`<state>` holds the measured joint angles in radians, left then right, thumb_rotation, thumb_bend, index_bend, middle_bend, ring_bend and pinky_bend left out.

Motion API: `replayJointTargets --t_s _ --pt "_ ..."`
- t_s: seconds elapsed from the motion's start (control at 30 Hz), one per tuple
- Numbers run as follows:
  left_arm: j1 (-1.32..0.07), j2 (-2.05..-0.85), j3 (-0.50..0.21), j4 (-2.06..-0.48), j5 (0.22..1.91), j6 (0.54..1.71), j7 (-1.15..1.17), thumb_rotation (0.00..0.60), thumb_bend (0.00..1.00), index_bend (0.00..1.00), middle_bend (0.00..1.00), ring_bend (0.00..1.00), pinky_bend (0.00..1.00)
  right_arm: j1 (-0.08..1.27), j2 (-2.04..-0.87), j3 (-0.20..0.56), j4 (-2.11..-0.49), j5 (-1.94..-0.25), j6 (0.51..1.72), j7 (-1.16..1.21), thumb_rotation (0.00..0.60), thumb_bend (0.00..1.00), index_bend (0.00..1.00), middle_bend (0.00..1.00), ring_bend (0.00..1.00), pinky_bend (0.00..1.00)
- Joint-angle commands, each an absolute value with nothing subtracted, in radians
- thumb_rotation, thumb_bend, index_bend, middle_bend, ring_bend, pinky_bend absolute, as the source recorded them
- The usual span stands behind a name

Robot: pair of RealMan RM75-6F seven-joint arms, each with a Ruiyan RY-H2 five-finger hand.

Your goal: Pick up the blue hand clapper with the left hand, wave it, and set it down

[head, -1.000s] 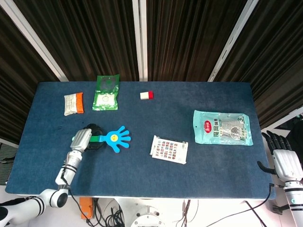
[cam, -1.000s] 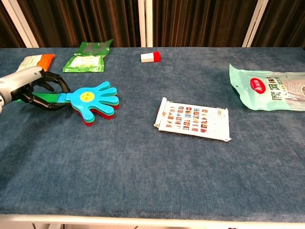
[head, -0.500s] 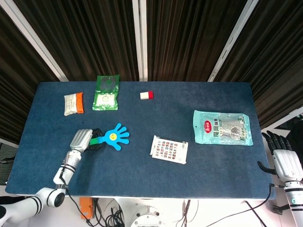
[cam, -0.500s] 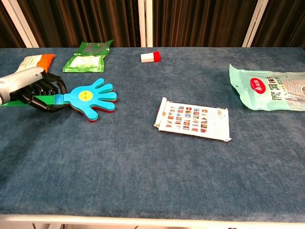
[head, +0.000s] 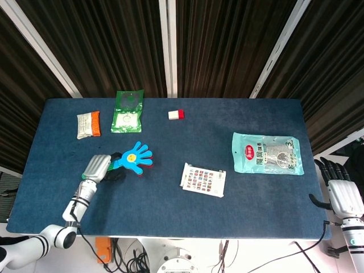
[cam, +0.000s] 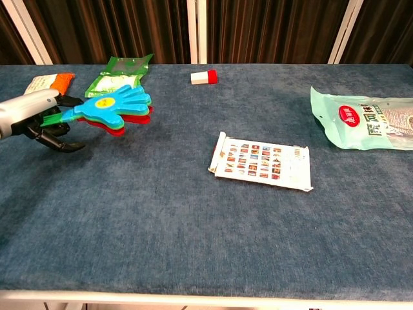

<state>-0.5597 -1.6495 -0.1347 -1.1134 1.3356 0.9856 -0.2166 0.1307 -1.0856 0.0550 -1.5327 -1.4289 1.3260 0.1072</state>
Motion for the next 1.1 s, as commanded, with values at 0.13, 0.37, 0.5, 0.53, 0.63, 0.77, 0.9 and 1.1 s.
replayJointTargets --t_s 0.13,0.37,0.5,0.53,0.63,0.77,0.9,1.1 --pt "-0.555 -1.653 -0.139 -1.108 1.338 0.992 -0.273 0.600 0.22 0.54 1.00 1.00 1.00 0.133 -1.084 0.054 -1.539 -1.425 1.318 0.100 0.600 0.17 0.00 0.00 0.00 0.00" --pt "-0.545 -1.666 -0.153 -1.102 1.336 1.019 -0.326 0.600 0.20 1.00 1.00 1.00 1.00 0.133 -1.082 0.055 -1.544 -1.419 1.315 0.095 0.600 0.17 0.00 0.00 0.00 0.00" --pt "-0.541 -1.666 -0.160 -1.098 1.351 1.046 -0.376 0.600 0.21 1.00 1.00 1.00 1.00 0.132 -1.082 0.055 -1.543 -1.417 1.314 0.095 0.600 0.18 0.00 0.00 0.00 0.00" --pt "-0.539 -1.665 -0.162 -1.097 1.358 1.058 -0.392 0.600 0.22 1.00 1.00 1.00 1.00 0.133 -1.082 0.054 -1.543 -1.417 1.314 0.095 0.600 0.18 0.00 0.00 0.00 0.00" --pt "-0.530 -1.669 -0.172 -1.090 1.369 1.099 -0.431 0.600 0.28 1.00 1.00 1.00 1.00 0.133 -1.083 0.054 -1.542 -1.418 1.312 0.094 0.600 0.20 0.00 0.00 0.00 0.00" --pt "-0.510 -1.679 -0.206 -1.096 1.368 1.172 -0.511 0.600 0.63 1.00 1.00 1.00 1.00 0.135 -1.085 0.054 -1.544 -1.419 1.312 0.089 0.600 0.20 0.00 0.00 0.00 0.00" --pt "-0.487 -1.652 -0.270 -1.173 1.331 1.205 -0.696 0.600 0.72 1.00 1.00 1.00 1.00 0.135 -1.085 0.054 -1.548 -1.422 1.314 0.084 0.600 0.20 0.00 0.00 0.00 0.00" --pt "-0.446 -1.529 -0.354 -1.350 1.292 1.161 -1.107 0.600 0.76 1.00 1.00 1.00 1.00 0.136 -1.087 0.052 -1.552 -1.423 1.314 0.079 0.600 0.20 0.00 0.00 0.00 0.00"
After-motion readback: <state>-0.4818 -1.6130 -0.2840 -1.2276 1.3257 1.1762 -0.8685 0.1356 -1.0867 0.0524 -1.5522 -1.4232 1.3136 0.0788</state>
